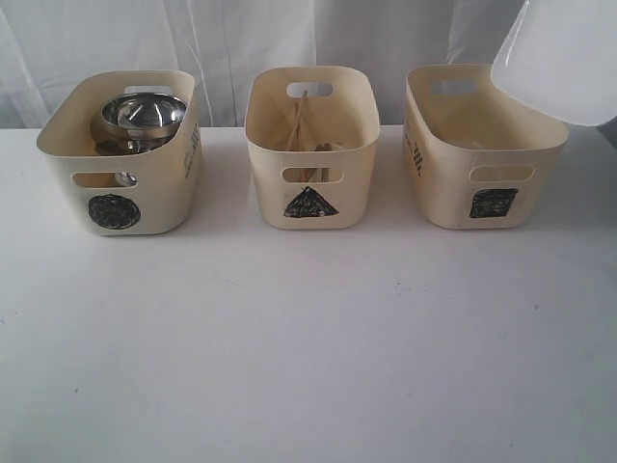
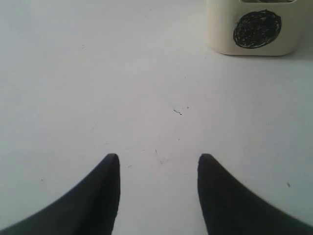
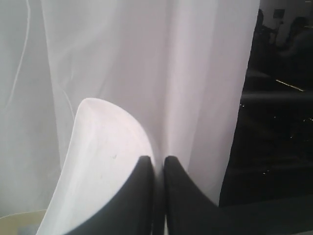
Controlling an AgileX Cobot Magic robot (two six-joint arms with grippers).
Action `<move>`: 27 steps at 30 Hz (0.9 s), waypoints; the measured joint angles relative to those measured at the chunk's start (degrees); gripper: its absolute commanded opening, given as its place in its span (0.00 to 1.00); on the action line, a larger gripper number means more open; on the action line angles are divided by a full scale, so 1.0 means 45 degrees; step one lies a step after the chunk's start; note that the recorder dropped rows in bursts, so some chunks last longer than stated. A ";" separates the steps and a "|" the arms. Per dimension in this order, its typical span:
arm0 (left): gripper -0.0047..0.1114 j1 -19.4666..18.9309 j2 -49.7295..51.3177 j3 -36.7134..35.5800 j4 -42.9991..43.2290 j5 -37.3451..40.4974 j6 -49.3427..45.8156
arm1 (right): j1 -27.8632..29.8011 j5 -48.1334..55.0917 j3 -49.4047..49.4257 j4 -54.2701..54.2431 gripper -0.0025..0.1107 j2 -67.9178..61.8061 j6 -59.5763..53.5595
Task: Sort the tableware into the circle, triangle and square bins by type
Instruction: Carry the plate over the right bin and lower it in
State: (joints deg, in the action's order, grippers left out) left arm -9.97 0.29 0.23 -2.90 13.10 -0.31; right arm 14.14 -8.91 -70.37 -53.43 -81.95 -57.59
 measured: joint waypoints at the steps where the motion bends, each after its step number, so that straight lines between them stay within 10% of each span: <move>1: 0.50 0.0000 0.0000 0.0000 0.0000 0.0000 0.0000 | -0.0125 -0.0238 -0.0105 0.0000 0.02 -0.0246 -0.0090; 27: 0.50 0.0000 0.0000 0.0000 0.0000 0.0000 0.0000 | -0.1009 -0.0816 -0.2140 -0.0076 0.02 -0.4140 0.0136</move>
State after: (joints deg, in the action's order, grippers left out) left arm -9.97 0.29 0.23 -2.90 13.10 -0.31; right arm 9.60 -12.58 -80.00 -53.77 -100.58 -56.98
